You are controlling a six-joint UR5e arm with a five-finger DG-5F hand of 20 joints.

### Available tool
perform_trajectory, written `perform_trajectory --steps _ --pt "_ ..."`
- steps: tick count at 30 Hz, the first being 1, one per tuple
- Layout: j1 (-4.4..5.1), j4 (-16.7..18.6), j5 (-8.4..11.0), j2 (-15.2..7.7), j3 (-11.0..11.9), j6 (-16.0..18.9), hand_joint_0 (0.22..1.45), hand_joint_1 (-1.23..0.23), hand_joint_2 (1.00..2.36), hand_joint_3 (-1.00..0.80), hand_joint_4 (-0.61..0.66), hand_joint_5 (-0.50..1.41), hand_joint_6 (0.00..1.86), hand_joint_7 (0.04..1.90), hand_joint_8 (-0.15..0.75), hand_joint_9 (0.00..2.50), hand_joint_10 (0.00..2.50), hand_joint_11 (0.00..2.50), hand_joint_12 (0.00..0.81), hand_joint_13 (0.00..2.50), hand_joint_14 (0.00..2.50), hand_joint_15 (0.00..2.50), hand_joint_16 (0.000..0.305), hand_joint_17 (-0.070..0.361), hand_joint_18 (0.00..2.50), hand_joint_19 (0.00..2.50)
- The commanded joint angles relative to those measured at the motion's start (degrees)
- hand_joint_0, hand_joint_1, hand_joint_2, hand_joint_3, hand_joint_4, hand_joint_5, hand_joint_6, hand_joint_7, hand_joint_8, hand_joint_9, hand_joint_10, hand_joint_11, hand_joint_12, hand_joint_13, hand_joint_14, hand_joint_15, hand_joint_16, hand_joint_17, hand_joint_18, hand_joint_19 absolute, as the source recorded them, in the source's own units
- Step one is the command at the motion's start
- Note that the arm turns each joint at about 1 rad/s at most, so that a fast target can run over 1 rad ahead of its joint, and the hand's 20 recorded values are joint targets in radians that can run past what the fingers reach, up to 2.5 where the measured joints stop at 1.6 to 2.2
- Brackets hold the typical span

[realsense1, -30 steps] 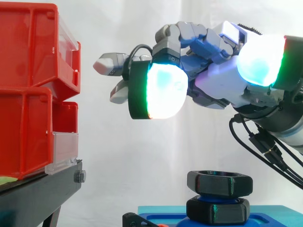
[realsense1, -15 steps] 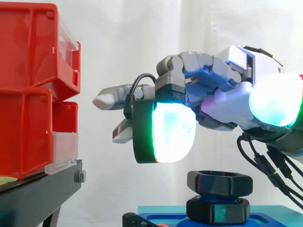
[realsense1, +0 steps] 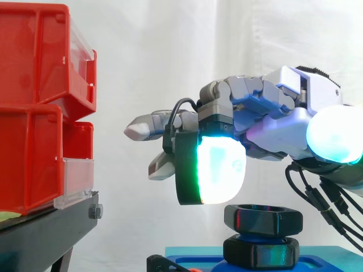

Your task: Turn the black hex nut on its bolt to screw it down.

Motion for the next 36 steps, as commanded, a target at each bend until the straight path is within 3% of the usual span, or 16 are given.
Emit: perform_trajectory --steps 1,30,36 --pt "-0.23 0.0 -0.19 0.0 0.0 0.0 0.44 -0.31 1.0 -0.5 0.14 -0.14 0.57 1.16 0.214 0.63 0.01 0.28 0.127 0.35 0.01 0.14 0.014 0.031 0.0 0.34" --pt "-1.02 -0.3 -1.59 0.0 -0.1 -0.1 0.44 -0.32 1.0 -0.5 0.13 -0.14 0.57 1.15 0.213 0.63 0.01 0.28 0.124 0.35 0.0 0.13 0.013 0.03 0.0 0.35" --pt "-0.49 0.7 -1.33 0.0 -0.2 -0.1 0.44 -0.32 1.0 -0.5 0.13 -0.14 0.55 1.18 0.213 0.63 0.01 0.28 0.125 0.35 0.0 0.13 0.013 0.03 0.0 0.34"
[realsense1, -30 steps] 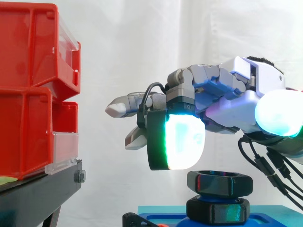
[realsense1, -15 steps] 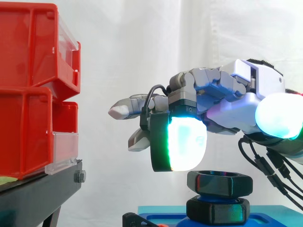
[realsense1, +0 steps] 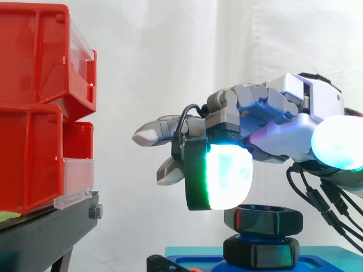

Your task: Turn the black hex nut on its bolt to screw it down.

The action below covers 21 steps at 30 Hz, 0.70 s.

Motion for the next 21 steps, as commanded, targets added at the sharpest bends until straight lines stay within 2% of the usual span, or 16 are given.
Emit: perform_trajectory --steps 1,5,9,10,14,18,21 --pt "0.44 1.3 0.21 0.0 0.0 0.0 0.44 -0.32 1.0 -0.5 0.12 -0.14 0.55 1.18 0.213 0.63 0.01 0.28 0.125 0.35 0.0 0.13 0.014 0.031 0.0 0.35" --pt "0.79 2.7 0.21 0.0 0.0 0.0 0.44 -0.32 1.0 -0.5 0.12 -0.14 0.54 1.18 0.212 0.63 0.01 0.28 0.125 0.35 0.0 0.13 0.014 0.03 0.0 0.34" --pt "1.23 2.7 1.53 -0.1 -0.1 -0.1 0.44 -0.32 1.0 -0.5 0.12 -0.14 0.54 1.18 0.212 0.62 0.01 0.28 0.125 0.35 0.0 0.13 0.014 0.031 0.0 0.35" --pt "1.32 2.7 1.71 -0.8 -0.2 0.0 0.44 -0.32 1.0 -0.5 0.12 -0.14 0.54 1.18 0.212 0.62 0.01 0.28 0.125 0.35 0.0 0.13 0.014 0.031 0.0 0.35" --pt "1.32 3.1 1.8 -3.3 1.6 0.8 0.44 -0.32 1.0 -0.5 0.13 -0.14 0.54 1.18 0.212 0.62 0.01 0.27 0.126 0.35 0.0 0.13 0.014 0.031 0.0 0.35" --pt "1.4 3.0 1.71 -3.3 1.9 1.1 0.44 -0.32 1.0 -0.5 0.13 -0.14 0.54 1.18 0.212 0.62 0.01 0.28 0.126 0.35 0.0 0.13 0.014 0.031 0.0 0.34" --pt "1.32 1.7 1.01 -3.3 3.5 1.6 0.44 -0.32 1.0 -0.5 0.13 -0.14 0.55 1.17 0.213 0.62 0.01 0.28 0.126 0.35 0.0 0.13 0.014 0.031 0.0 0.34"
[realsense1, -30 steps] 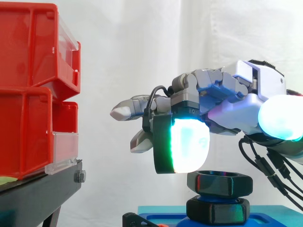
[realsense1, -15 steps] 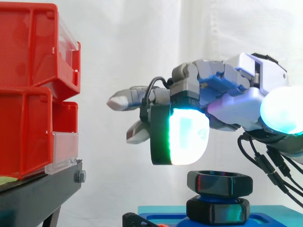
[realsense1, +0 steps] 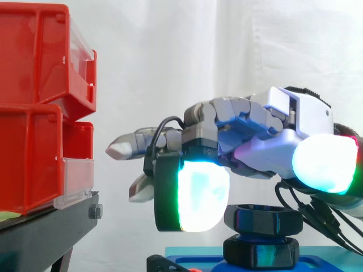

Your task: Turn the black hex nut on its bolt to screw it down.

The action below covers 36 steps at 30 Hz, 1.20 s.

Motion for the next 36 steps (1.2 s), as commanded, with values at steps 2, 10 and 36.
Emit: perform_trajectory --steps 2,10,36 --pt "0.01 -2.1 -0.84 -0.1 1.5 0.5 0.44 -0.32 1.0 -0.5 0.12 -0.15 0.55 1.17 0.214 0.62 0.01 0.28 0.126 0.35 0.0 0.13 0.014 0.031 0.0 0.34" --pt "0.01 -2.2 -0.93 -0.1 1.5 0.4 0.44 -0.32 1.0 -0.5 0.13 -0.17 0.62 1.09 0.212 0.62 0.01 0.28 0.126 0.36 0.0 0.12 0.013 0.03 0.0 0.34" --pt "-1.84 0.4 -3.3 -0.2 -0.1 0.5 0.44 -0.33 1.0 -0.5 0.13 -0.17 0.63 1.06 0.213 0.62 0.01 0.28 0.123 0.36 0.0 0.13 0.013 0.029 0.0 0.34"
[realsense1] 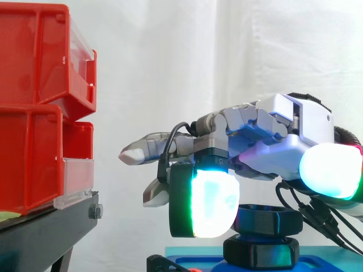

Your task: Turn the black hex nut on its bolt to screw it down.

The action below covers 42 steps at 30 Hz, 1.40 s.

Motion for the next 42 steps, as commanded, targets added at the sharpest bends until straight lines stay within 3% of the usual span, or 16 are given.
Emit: perform_trajectory --steps 1,23,42 --pt "-0.48 0.3 -0.66 0.0 -0.1 0.3 0.44 -0.33 1.0 -0.5 0.12 -0.17 0.63 1.05 0.214 0.62 0.01 0.29 0.123 0.36 0.0 0.13 0.013 0.029 0.0 0.34" --pt "-1.8 0.9 -2.07 0.0 -0.1 0.4 0.44 -0.33 1.0 -0.5 0.13 -0.18 0.63 1.03 0.213 0.63 0.01 0.29 0.12 0.36 0.0 0.12 0.013 0.028 0.0 0.34" --pt "-3.9 3.1 -4.97 -0.1 -0.1 1.9 0.44 -0.33 1.0 -0.5 0.13 -0.18 0.63 1.03 0.215 0.63 0.01 0.29 0.119 0.36 0.0 0.13 0.013 0.028 0.0 0.34"
